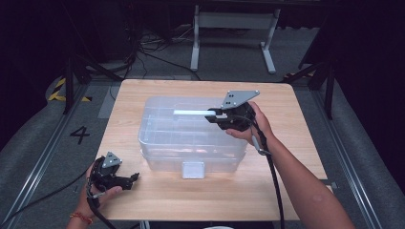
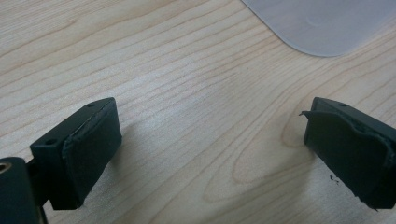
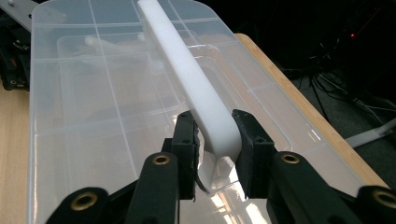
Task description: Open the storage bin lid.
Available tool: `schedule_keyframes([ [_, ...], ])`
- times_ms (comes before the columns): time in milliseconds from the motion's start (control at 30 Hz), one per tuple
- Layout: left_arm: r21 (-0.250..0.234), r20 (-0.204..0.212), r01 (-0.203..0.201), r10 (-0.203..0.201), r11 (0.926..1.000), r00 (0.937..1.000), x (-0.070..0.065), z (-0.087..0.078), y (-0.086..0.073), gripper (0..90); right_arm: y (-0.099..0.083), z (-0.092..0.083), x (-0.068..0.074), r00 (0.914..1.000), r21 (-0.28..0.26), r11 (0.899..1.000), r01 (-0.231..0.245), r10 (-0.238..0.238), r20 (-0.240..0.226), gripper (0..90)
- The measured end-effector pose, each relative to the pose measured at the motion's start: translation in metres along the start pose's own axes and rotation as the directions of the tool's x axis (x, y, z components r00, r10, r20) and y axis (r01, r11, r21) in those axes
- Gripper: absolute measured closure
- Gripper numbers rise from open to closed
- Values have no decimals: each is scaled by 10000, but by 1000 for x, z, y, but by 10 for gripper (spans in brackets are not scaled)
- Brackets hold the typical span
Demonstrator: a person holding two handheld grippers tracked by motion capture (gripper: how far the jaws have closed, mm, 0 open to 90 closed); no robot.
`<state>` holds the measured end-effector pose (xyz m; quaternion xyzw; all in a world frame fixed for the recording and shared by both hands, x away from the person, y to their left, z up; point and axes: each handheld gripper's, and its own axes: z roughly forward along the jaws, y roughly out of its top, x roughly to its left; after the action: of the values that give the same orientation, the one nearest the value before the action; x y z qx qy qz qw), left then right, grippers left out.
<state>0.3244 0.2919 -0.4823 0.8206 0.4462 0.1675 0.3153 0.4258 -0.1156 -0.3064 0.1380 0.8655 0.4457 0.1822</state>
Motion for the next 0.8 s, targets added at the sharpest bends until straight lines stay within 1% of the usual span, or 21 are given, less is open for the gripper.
schedule_keyframes([
  [100, 1, 1, -4, 4, 10000, 10000, 0, 0, 0, 45, 1, 0, 1, 9999, 31, 9999, 102, -103, 91, 724],
  [167, -3, 4, -8, 8, 10000, 10000, 0, 0, 0, 45, 1, 0, 2, 9995, 50, 9997, 260, -260, 177, 725],
  [267, -1, -14, -40, 40, 10000, 10000, 0, 0, 0, 49, 2, 0, 2, 9991, 93, 9994, 318, -321, 260, 726],
  [333, -5, -28, -12, 12, 10000, 10000, 0, -1, 0, 57, 3, 0, 2, 9989, 139, 9994, 312, -317, 334, 725],
  [400, -32, -40, 93, -93, 10000, 9999, 0, -1, 0, 67, 4, 0, 2, 9984, 200, 9989, 420, -427, 378, 725],
  [433, -32, -40, 93, -93, 10000, 9999, 0, -1, 0, 79, 5, 0, 2, 9983, 235, 9988, 423, -432, 395, 724],
  [467, -124, -59, 234, -235, 9996, 9997, 0, -1, -1, 91, 5, 0, 1, 9981, 242, 9987, 439, -449, 423, 724],
  [633, -150, -71, 281, -282, 9995, 9996, 0, -2, -1, 117, 9, 0, -1, 9982, 371, 9984, 419, -434, 404, 724],
  [667, -222, -144, 314, -317, 9993, 9994, 0, -2, -1, 117, 10, 0, -2, 9984, 383, 9986, 371, -387, 413, 723],
  [700, -282, -167, 334, -339, 9990, 9993, 1, -3, -1, 178, 12, -1, -4, 9986, 399, 9987, 302, -319, 432, 722],
  [800, -216, -182, 392, -396, 9990, 9990, 1, -4, -1, 188, 13, -1, -6, 9986, 416, 9987, 281, -299, 427, 722],
])
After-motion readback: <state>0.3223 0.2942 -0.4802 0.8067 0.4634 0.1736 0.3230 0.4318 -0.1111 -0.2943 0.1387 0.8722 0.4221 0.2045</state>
